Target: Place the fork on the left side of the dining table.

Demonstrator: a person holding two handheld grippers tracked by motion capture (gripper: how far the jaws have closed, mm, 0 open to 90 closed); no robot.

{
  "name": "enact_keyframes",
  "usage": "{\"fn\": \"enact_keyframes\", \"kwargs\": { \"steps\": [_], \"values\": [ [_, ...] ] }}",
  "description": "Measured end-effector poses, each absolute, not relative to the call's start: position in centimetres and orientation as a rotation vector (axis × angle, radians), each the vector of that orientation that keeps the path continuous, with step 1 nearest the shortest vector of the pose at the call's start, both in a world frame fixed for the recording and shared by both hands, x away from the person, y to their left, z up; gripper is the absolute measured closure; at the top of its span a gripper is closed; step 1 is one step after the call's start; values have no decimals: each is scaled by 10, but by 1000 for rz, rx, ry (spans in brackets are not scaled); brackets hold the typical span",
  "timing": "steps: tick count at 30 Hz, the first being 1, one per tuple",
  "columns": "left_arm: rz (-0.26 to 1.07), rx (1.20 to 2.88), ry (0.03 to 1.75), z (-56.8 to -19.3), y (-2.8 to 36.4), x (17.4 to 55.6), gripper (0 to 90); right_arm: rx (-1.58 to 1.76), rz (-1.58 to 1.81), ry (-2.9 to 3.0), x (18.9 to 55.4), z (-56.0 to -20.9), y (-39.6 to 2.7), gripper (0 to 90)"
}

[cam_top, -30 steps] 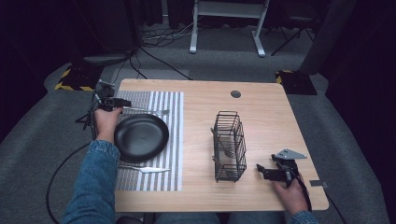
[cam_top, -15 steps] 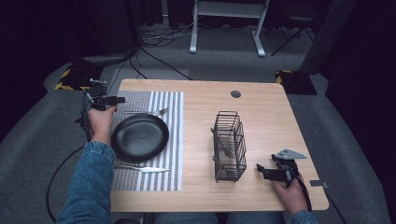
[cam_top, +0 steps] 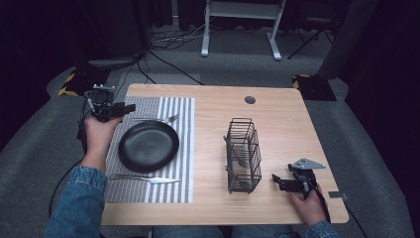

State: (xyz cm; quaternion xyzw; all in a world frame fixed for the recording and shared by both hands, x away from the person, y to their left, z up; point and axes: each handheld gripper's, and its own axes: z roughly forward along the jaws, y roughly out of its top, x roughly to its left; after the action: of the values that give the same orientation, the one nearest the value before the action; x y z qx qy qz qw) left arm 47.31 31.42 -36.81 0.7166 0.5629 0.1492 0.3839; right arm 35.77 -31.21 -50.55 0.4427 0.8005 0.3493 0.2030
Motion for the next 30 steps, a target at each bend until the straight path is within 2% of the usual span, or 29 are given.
{"fn": "enact_keyframes", "kwargs": {
  "steps": [20,30],
  "values": [
    [466,1816,1266,-346,311,370,444,1236,976,2235,358,-505,-312,182],
    [476,1816,1186,-360,314,330,393,1232,977,2238,358,-505,-312,181]
  ]
}}
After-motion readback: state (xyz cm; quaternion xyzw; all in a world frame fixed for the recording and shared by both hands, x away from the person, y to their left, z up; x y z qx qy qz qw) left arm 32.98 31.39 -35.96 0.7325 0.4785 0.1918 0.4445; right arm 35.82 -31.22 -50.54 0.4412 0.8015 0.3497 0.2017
